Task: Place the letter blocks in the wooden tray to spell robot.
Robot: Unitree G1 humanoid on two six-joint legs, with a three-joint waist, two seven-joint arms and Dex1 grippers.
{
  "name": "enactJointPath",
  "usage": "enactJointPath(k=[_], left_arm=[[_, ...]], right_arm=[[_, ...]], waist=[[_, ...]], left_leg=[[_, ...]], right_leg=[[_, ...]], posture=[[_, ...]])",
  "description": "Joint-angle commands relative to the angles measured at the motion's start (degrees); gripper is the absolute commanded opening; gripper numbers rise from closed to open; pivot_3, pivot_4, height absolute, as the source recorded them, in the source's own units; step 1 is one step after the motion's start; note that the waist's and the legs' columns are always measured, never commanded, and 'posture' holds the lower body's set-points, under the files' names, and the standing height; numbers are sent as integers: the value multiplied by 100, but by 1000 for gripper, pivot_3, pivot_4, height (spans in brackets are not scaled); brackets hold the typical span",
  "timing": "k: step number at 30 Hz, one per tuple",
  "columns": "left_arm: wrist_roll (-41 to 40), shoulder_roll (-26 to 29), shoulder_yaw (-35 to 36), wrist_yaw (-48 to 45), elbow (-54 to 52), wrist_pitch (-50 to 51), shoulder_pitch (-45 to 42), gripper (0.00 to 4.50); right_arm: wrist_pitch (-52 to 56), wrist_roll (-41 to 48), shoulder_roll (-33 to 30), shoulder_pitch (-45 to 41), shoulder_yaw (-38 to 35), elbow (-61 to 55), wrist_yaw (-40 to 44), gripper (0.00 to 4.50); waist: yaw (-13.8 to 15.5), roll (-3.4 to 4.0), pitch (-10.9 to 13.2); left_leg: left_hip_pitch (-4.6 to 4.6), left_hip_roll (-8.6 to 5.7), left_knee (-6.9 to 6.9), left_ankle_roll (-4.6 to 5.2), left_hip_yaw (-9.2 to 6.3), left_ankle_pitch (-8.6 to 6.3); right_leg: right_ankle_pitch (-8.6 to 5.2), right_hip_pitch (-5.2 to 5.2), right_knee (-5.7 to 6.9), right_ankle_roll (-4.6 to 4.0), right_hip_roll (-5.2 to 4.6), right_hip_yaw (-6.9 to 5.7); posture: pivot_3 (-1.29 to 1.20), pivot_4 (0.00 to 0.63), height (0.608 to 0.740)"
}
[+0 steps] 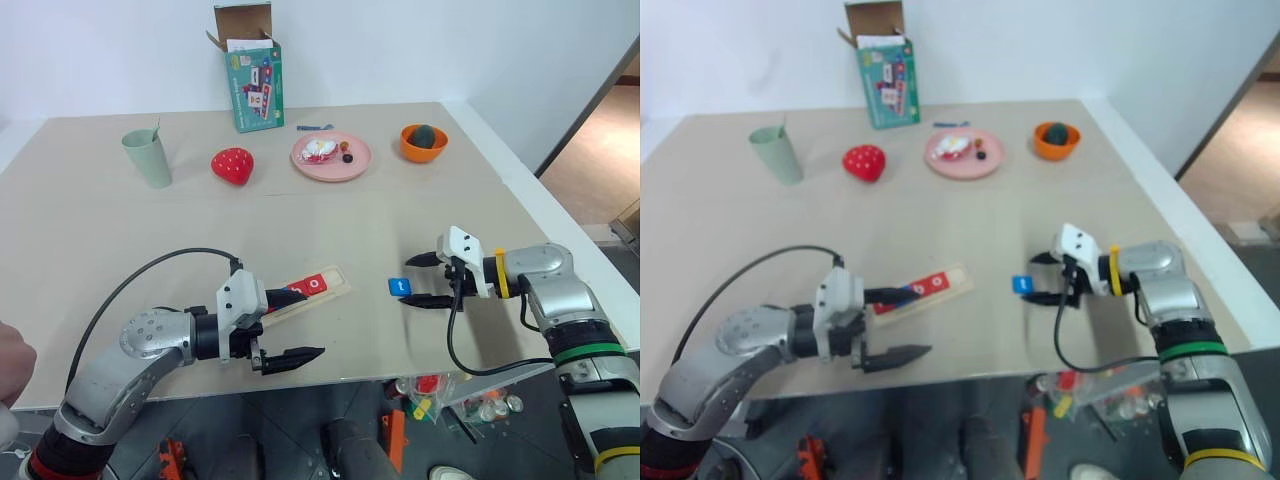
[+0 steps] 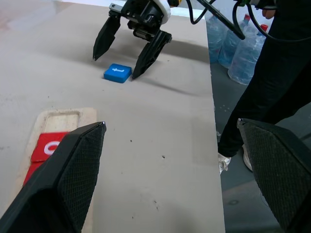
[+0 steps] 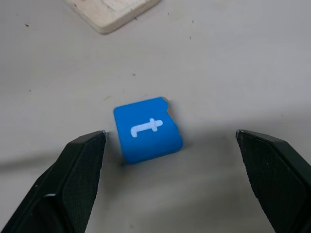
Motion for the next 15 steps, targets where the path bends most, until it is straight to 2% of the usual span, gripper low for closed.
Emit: enactJointPath(k=[1,3,6,13,15], left_arm=[[11,-69,103,89,-32,-125,-2,4500],[40,-81,85,91,-20,-160,-3,4500],[61,-95,61,112,-13,-188,-1,4500],[136,-98,37,139,9,-281,50,4500],[160,-100,39,134,20,-304,69,4500]], right_arm=[[-237,-48,33,-207,25,211,173,4433],[-305,-73,57,-229,63,308,215,4433],[-319,-64,91,-243,51,402,282,3610],[-304,-39,104,-226,34,391,400,1204],[-381,-24,115,-207,8,356,367,1196]], waist=[[0,0,0],[0,0,0],[0,0,0],[0,0,0],[0,0,0]], left_leg=[[0,0,0,0,0,0],[1,0,0,0,0,0],[4,0,0,0,-1,0],[5,0,2,0,1,0],[6,0,2,0,0,0]], right_leg=[[0,1,0,0,0,0],[0,1,0,0,0,0],[1,2,1,-1,1,0],[2,5,1,1,0,2],[2,5,1,1,1,2]], posture=[[0,150,740],[0,150,740],[0,150,740],[0,150,740],[0,150,740]])
